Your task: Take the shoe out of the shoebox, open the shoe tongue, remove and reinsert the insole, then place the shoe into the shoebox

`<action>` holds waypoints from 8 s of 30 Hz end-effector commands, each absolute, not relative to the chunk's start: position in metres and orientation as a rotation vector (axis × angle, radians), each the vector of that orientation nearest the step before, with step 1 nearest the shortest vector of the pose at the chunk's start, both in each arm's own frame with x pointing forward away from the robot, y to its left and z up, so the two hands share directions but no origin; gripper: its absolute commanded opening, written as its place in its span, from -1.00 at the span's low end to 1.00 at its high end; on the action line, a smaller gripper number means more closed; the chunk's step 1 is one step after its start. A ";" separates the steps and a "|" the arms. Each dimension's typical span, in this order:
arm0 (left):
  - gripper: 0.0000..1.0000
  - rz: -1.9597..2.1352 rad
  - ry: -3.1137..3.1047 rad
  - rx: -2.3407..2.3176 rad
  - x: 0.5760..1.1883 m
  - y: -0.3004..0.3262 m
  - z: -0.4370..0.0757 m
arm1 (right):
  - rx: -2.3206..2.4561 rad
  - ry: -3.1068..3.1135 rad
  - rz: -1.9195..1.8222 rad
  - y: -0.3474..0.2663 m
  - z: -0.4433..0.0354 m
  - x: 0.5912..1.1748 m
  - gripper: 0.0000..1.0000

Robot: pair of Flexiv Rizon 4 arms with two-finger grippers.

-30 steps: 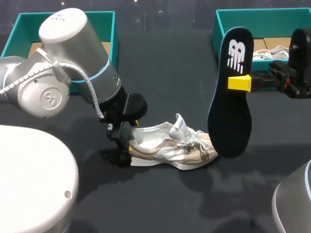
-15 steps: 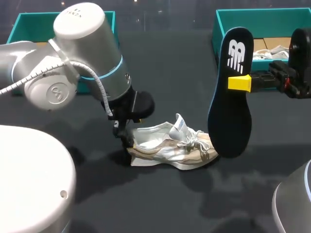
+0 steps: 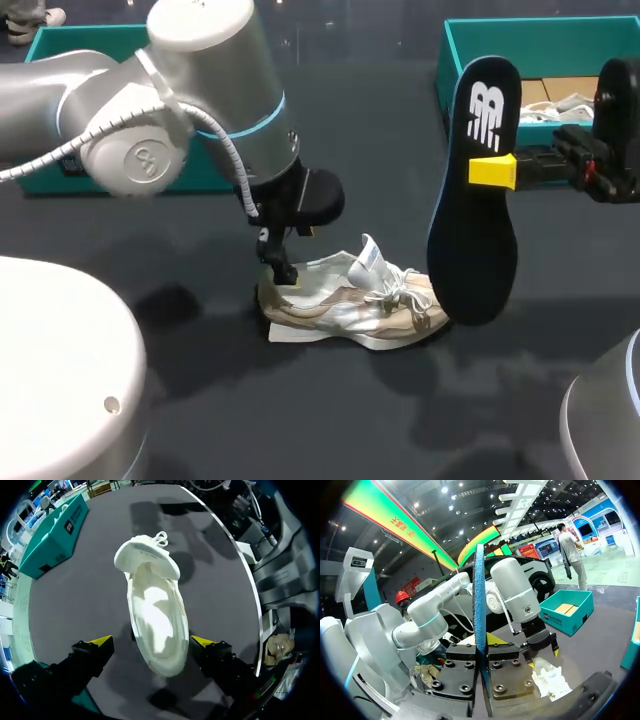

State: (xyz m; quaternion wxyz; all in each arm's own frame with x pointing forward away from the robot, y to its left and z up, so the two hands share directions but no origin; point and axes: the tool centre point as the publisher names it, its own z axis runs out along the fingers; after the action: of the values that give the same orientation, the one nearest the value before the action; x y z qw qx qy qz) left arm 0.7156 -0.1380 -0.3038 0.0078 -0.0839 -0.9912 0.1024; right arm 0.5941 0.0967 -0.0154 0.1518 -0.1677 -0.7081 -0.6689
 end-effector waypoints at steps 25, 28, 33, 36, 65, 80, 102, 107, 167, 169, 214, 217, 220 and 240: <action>0.59 0.273 -3.157 -0.178 0.740 -0.186 -0.350 | -0.483 -2.033 -1.919 0.098 -0.016 0.595 -1.00; 0.54 0.271 -3.149 -0.165 0.739 -0.187 -0.355 | -0.483 -2.033 -1.919 0.098 -0.016 0.595 -1.00; 0.48 0.251 -3.145 -0.151 0.739 -0.191 -0.364 | -0.483 -2.033 -1.919 0.098 -0.016 0.595 -1.00; 0.40 0.240 -3.137 -0.144 0.738 -0.192 -0.369 | -0.483 -2.033 -1.919 0.098 -0.016 0.595 -1.00; -1.00 0.201 -3.022 -0.278 0.726 -0.189 -0.366 | -0.483 -2.033 -1.919 0.098 -0.016 0.595 -1.00; -1.00 0.106 -2.886 -1.242 0.710 -0.186 -0.325 | -0.483 -2.033 -1.919 0.098 -0.016 0.595 -1.00; -1.00 0.165 -2.553 -2.058 0.703 -0.169 -0.287 | -0.483 -2.033 -1.919 0.098 -0.016 0.595 -1.00; -1.00 0.205 -2.475 -2.162 0.708 -0.172 -0.289 | -0.483 -2.033 -1.919 0.098 -0.016 0.595 -1.00; -0.12 0.259 -2.127 -2.300 0.713 -0.226 -0.363 | -0.483 -2.033 -1.919 0.098 -0.016 0.595 -1.00; 0.34 0.268 -2.145 -2.303 0.714 -0.226 -0.360 | -0.483 -2.033 -1.919 0.098 -0.016 0.595 -1.00; 1.00 1.463 -2.490 -2.566 0.779 -0.227 -0.216 | -0.483 -2.033 -1.919 0.098 -0.016 0.595 -1.00; 1.00 1.463 -2.490 -2.566 0.779 -0.227 -0.216 | -0.483 -2.033 -1.919 0.098 -0.016 0.595 -1.00; 1.00 1.616 -2.517 -2.486 0.779 -0.236 -0.207 | -0.483 -2.033 -1.919 0.098 -0.016 0.595 -1.00; 1.00 2.001 -2.733 -2.343 0.772 -0.232 -0.162 | -0.483 -2.033 -1.919 0.098 -0.016 0.595 -1.00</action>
State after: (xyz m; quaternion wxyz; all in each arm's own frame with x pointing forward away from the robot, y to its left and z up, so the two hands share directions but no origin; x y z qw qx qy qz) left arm 0.7833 -0.2328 -0.1621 -0.4384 -0.5233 -0.5941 0.4254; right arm 0.5942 0.0963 -0.0146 0.1521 -0.1677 -0.7084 -0.6685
